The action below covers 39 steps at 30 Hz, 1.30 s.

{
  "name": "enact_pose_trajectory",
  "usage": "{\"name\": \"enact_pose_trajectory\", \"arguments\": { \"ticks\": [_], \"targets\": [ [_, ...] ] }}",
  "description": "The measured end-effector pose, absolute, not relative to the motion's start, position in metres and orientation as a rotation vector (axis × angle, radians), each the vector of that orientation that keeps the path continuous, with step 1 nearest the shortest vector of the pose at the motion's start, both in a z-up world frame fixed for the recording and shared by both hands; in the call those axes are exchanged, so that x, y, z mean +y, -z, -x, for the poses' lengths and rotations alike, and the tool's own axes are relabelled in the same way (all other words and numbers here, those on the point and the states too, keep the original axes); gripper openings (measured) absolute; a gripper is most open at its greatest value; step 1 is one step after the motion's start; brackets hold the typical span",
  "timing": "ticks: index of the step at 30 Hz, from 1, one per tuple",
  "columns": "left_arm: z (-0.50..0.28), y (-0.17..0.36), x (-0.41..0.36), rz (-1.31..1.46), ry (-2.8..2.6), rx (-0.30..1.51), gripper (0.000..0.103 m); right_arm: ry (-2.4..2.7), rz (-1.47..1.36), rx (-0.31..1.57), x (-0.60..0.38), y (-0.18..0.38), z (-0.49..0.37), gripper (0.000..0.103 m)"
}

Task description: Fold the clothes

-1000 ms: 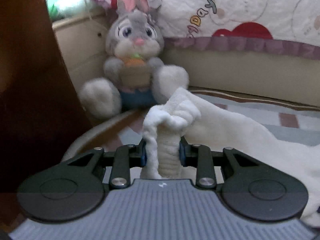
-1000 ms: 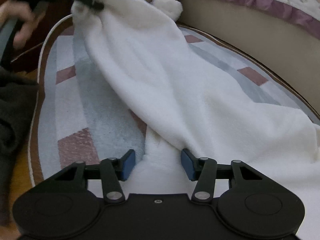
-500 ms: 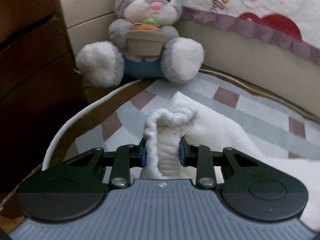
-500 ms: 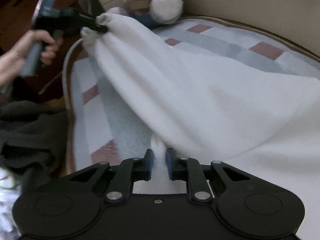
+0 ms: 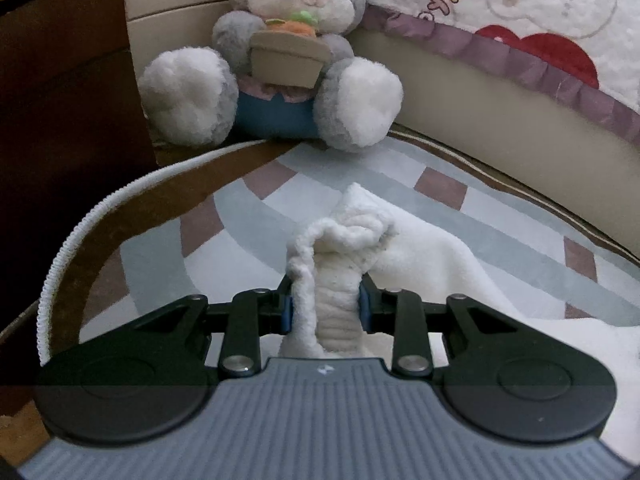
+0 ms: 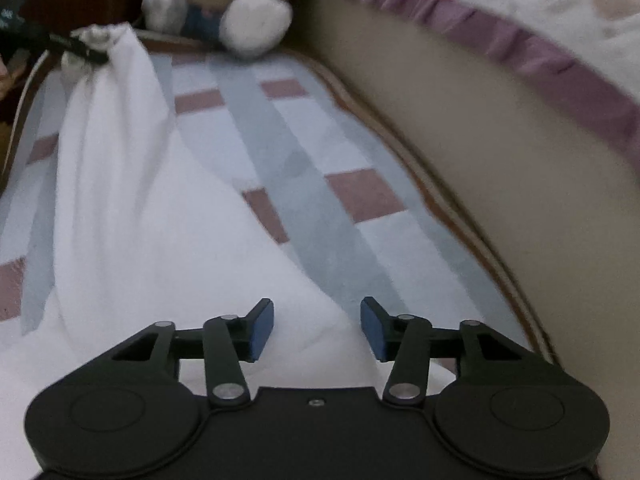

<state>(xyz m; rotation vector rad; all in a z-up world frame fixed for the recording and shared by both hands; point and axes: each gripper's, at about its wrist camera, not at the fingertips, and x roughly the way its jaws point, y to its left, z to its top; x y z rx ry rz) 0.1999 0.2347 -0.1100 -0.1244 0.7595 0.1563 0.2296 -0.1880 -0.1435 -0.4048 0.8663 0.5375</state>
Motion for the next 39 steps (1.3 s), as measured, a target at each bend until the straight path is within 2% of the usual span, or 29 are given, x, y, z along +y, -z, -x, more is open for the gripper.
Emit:
{"name": "enact_pose_trajectory", "arguments": {
  "ticks": [1, 2, 3, 4, 7, 9, 10, 11, 14, 17, 21, 22, 23, 25, 29, 30, 32, 33, 34, 35, 36, 37, 39],
  "targets": [
    [-0.201, 0.110, 0.234, 0.116, -0.154, 0.766, 0.029, -0.535, 0.389, 0.865, -0.187, 0.147, -0.231, 0.062],
    [-0.203, 0.110, 0.233, 0.105, -0.152, 0.772, 0.029, -0.533, 0.372, 0.864, -0.186, 0.150, -0.232, 0.051],
    [-0.204, 0.110, 0.231, 0.082, -0.150, 0.775, 0.029, -0.530, 0.356, 0.862, -0.186, 0.154, -0.233, 0.026],
    [-0.205, 0.109, 0.230, 0.064, -0.149, 0.777, 0.029, -0.528, 0.340, 0.861, -0.185, 0.157, -0.234, 0.014],
    [-0.212, 0.106, 0.232, 0.072, -0.152, 0.782, 0.030, -0.446, 0.227, 0.757, -0.195, 0.151, -0.226, 0.012],
    [-0.220, 0.107, 0.235, 0.104, -0.189, 0.787, 0.040, -0.360, 0.152, 0.688, -0.205, 0.146, -0.220, 0.012],
    [-0.225, 0.108, 0.236, 0.110, -0.235, 0.788, 0.056, -0.315, 0.129, 0.679, -0.210, 0.148, -0.219, 0.012],
    [-0.229, 0.110, 0.236, 0.105, -0.298, 0.783, 0.064, -0.268, 0.136, 0.686, -0.212, 0.153, -0.220, 0.012],
    [-0.233, 0.116, 0.241, 0.137, -0.354, 0.770, 0.066, -0.154, 0.145, 0.745, -0.215, 0.166, -0.223, 0.011],
    [-0.220, 0.128, 0.251, 0.302, -0.270, 0.791, 0.068, -0.082, 0.185, 0.785, -0.206, 0.173, -0.225, 0.011],
    [-0.185, 0.151, 0.261, 0.503, -0.152, 0.857, 0.068, -0.037, 0.270, 0.802, -0.192, 0.174, -0.231, 0.018],
    [-0.175, 0.155, 0.264, 0.539, -0.156, 0.858, 0.069, -0.060, 0.233, 0.807, -0.191, 0.172, -0.221, 0.021],
    [-0.165, 0.160, 0.267, 0.575, -0.158, 0.857, 0.069, -0.089, 0.190, 0.813, -0.190, 0.170, -0.209, 0.031],
    [-0.152, 0.169, 0.273, 0.645, -0.149, 0.854, 0.069, -0.144, 0.103, 0.822, -0.188, 0.166, -0.186, 0.037],
    [-0.150, 0.188, 0.274, 0.722, -0.094, 0.886, 0.070, -0.256, -0.072, 0.835, -0.184, 0.158, -0.140, 0.037],
    [-0.151, 0.188, 0.270, 0.710, -0.102, 0.869, 0.072, -0.283, -0.115, 0.838, -0.183, 0.156, -0.129, 0.037],
    [-0.157, 0.187, 0.264, 0.707, -0.121, 0.847, 0.086, -0.338, -0.203, 0.842, -0.180, 0.152, -0.106, 0.037],
    [-0.161, 0.186, 0.260, 0.709, -0.133, 0.839, 0.087, -0.366, -0.247, 0.843, -0.179, 0.150, -0.094, 0.037],
    [-0.165, 0.186, 0.257, 0.706, -0.139, 0.831, 0.086, -0.393, -0.291, 0.844, -0.178, 0.148, -0.083, 0.037],
    [-0.169, 0.185, 0.252, 0.690, -0.130, 0.823, 0.069, -0.410, -0.292, 0.863, -0.173, 0.155, -0.076, 0.037],
    [-0.173, 0.183, 0.247, 0.663, -0.122, 0.819, 0.048, -0.405, -0.273, 0.875, -0.166, 0.159, -0.072, 0.038],
    [-0.177, 0.176, 0.241, 0.600, -0.123, 0.822, 0.004, -0.397, -0.253, 0.886, -0.159, 0.163, -0.067, 0.038],
    [-0.182, 0.154, 0.228, 0.450, -0.152, 0.794, 0.005, -0.407, -0.194, 0.874, -0.145, 0.164, -0.061, 0.038]
  ]
}}
